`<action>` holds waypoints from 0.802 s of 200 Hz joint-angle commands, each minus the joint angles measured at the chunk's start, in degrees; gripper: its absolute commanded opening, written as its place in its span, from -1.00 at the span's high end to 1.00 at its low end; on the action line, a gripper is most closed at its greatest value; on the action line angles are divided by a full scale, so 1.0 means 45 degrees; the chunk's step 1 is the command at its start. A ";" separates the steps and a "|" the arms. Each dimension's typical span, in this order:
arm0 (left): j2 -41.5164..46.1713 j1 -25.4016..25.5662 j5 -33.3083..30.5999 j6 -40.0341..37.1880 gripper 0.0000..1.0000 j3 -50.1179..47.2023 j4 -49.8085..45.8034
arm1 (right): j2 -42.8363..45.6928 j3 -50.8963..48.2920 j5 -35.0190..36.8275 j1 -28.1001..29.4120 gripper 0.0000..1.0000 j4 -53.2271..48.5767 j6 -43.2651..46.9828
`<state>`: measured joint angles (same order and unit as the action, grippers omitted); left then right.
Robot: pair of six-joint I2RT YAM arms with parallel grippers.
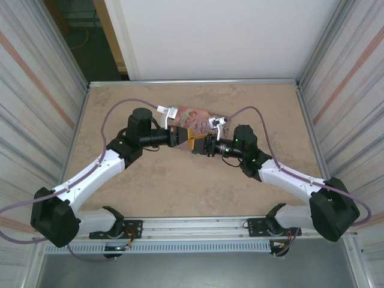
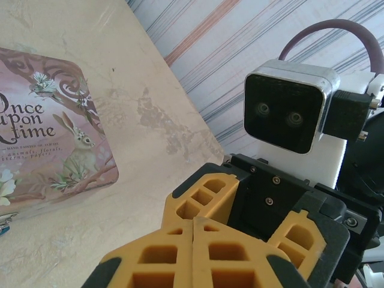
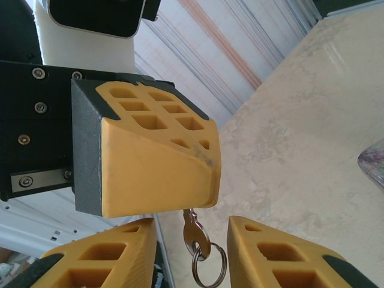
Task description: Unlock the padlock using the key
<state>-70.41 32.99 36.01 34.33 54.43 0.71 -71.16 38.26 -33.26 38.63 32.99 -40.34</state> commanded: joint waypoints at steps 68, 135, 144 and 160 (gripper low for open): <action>0.0471 -0.0103 -0.0141 -0.0113 1.00 0.0306 0.0013 | 0.0575 -0.0118 0.0254 0.0011 0.63 -0.0239 -0.0025; 0.0509 -0.0125 -0.0170 -0.0070 1.00 0.0287 0.0037 | 0.0734 -0.0241 0.0384 -0.0040 0.98 -0.0447 -0.0031; 0.0520 -0.0144 -0.0209 -0.0073 1.00 0.0296 0.0056 | 0.0734 -0.0257 0.0411 -0.0038 0.98 -0.0471 -0.0022; 0.0568 -0.0147 -0.0244 -0.0071 1.00 0.0272 0.0056 | 0.0747 -0.0279 0.0441 -0.0049 1.00 -0.0525 -0.0028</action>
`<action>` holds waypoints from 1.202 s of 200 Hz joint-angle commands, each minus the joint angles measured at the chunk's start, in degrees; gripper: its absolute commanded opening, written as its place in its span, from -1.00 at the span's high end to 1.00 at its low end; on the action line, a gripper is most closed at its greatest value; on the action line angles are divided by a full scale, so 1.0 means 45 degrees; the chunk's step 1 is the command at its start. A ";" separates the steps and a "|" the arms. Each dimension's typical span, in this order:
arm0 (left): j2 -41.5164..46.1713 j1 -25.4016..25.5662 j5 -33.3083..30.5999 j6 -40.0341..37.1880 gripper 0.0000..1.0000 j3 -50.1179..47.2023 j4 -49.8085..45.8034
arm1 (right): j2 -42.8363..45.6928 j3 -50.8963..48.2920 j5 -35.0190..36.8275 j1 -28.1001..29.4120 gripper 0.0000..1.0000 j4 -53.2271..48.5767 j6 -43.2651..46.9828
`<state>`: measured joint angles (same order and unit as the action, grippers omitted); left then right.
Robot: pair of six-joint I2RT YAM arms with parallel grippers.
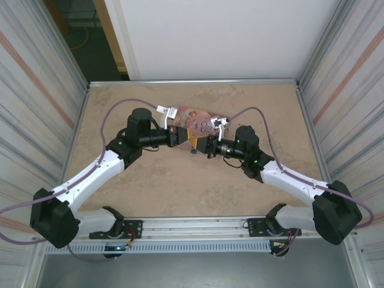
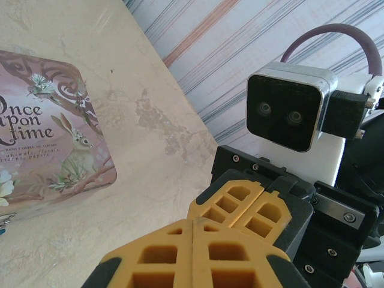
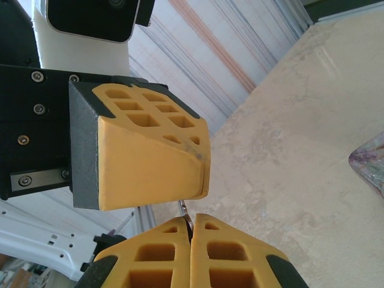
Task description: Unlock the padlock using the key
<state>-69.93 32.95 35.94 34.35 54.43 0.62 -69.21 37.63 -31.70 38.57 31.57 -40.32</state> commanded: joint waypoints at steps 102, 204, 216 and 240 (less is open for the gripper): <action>0.1898 -0.1153 -0.1092 -0.0806 -0.06 -0.0170 -0.1106 | 0.1227 0.0519 0.0943 -0.0281 1.00 -0.4284 0.1987; 0.1127 -0.1853 -0.1628 0.0351 -0.40 -0.3210 -0.0246 | 0.0539 0.0109 0.0284 -0.2550 1.00 -0.5187 0.1364; 0.0568 -0.1890 -0.1383 0.0508 -0.40 -0.3288 0.0248 | 0.0136 0.0113 0.0075 -0.2798 1.00 -0.4942 0.1074; -0.0653 -0.1892 -0.0879 0.0521 -0.41 -0.3047 0.0925 | -0.0705 0.0271 -0.0298 -0.3246 1.00 -0.4589 0.0614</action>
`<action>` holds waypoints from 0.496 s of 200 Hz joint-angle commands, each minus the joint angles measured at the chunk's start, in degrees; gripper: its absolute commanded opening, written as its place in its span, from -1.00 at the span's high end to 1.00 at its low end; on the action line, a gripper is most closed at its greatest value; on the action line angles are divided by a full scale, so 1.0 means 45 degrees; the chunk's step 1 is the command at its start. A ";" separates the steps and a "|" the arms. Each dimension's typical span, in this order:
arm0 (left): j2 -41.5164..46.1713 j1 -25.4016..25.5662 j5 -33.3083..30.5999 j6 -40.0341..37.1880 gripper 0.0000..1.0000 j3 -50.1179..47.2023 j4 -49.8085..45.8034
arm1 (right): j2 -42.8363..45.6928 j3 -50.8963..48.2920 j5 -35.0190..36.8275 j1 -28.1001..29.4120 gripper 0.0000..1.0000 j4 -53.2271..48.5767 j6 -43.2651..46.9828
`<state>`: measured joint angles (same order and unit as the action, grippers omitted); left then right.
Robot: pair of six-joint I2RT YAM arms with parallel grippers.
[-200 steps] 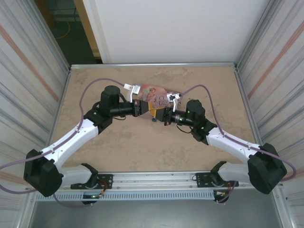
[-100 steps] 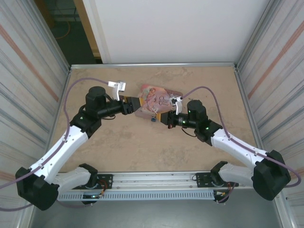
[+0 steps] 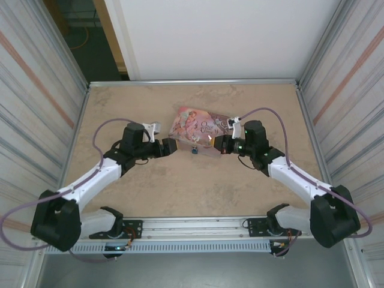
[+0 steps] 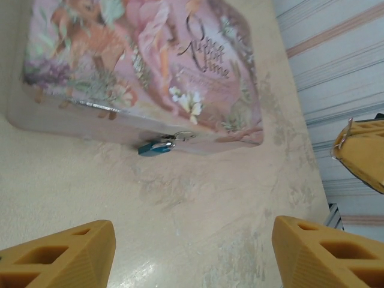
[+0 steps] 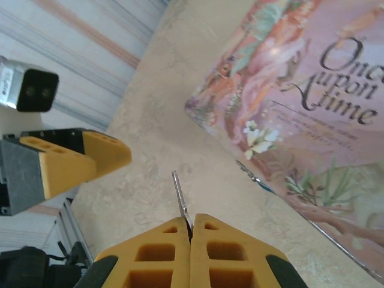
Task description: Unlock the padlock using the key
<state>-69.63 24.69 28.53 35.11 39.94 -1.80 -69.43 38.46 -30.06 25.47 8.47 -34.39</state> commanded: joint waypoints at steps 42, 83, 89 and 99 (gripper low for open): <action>-0.2838 -0.0076 0.1221 0.0219 -0.43 0.0956 0.2335 | -0.1990 0.0523 -0.0779 -0.0716 1.00 0.0674 -0.0882; -0.4597 -0.0124 0.1475 0.0044 -0.43 0.1886 0.2881 | -0.3076 0.0689 -0.1013 -0.1049 1.00 0.1251 -0.1051; -0.4794 -0.0147 0.1498 -0.0015 -0.43 0.2046 0.2848 | -0.3188 0.0692 -0.1014 -0.1111 1.00 0.1324 -0.1067; -0.5107 -0.0203 0.1539 -0.0058 -0.43 0.2260 0.2871 | -0.3359 0.0715 -0.1080 -0.1219 1.00 0.1469 -0.1106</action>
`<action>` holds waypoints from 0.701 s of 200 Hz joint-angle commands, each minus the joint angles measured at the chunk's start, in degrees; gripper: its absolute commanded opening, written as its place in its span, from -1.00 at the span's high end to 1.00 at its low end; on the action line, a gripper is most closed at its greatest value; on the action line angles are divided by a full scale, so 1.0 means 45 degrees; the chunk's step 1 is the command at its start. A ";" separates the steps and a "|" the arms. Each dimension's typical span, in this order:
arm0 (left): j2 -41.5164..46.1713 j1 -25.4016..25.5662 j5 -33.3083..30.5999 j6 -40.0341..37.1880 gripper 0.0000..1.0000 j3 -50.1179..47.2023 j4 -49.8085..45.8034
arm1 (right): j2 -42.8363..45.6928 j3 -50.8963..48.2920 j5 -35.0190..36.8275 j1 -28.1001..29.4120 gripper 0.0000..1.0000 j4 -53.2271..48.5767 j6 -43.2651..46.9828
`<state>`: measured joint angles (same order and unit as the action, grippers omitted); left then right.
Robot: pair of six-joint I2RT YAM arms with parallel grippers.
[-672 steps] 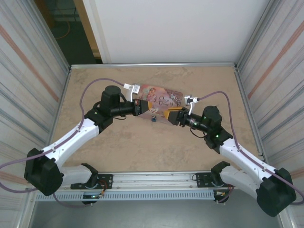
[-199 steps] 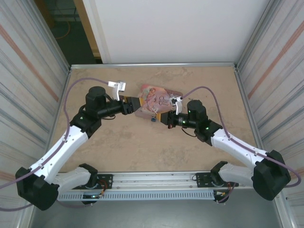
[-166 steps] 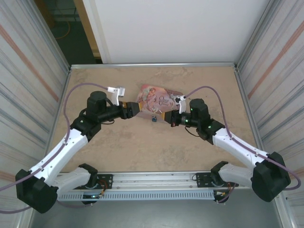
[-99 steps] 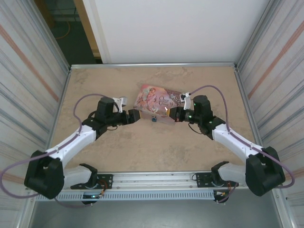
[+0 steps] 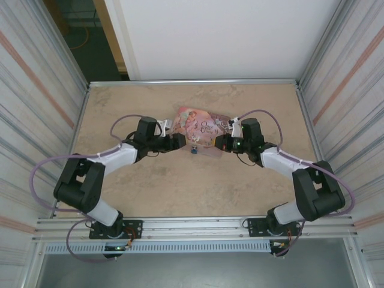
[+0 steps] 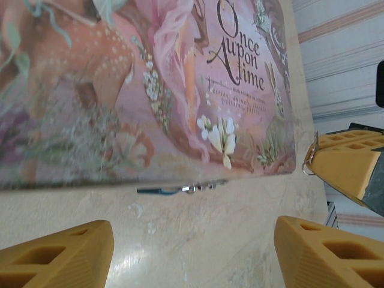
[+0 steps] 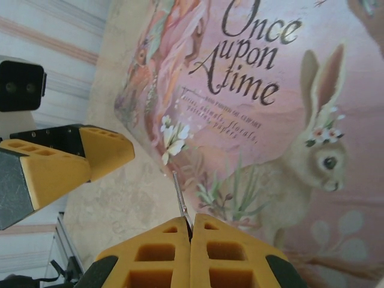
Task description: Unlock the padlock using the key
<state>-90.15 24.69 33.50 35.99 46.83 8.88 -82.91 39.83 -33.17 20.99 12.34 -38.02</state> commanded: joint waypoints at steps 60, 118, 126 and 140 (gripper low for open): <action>-0.1890 -0.0475 0.0734 -0.0338 -0.42 0.1611 0.0720 | -0.1177 0.0572 -0.0595 -0.0405 1.00 0.0872 -0.0219; -0.2693 -0.0733 0.0955 -0.0526 -0.41 0.2643 0.0604 | -0.1822 0.0737 -0.0537 -0.0393 1.00 0.1066 -0.0184; -0.2739 -0.0757 0.0974 -0.0517 -0.41 0.2715 0.0618 | -0.1856 0.0748 -0.0537 -0.0403 1.00 0.1050 -0.0202; -0.2694 -0.0767 0.0920 -0.0602 -0.40 0.2685 0.0677 | -0.1855 0.0734 -0.0513 -0.0383 1.00 0.1051 -0.0223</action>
<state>-102.08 21.80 36.45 35.31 57.17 10.57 -90.02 42.24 -35.73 19.46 17.34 -38.59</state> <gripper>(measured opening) 0.706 0.046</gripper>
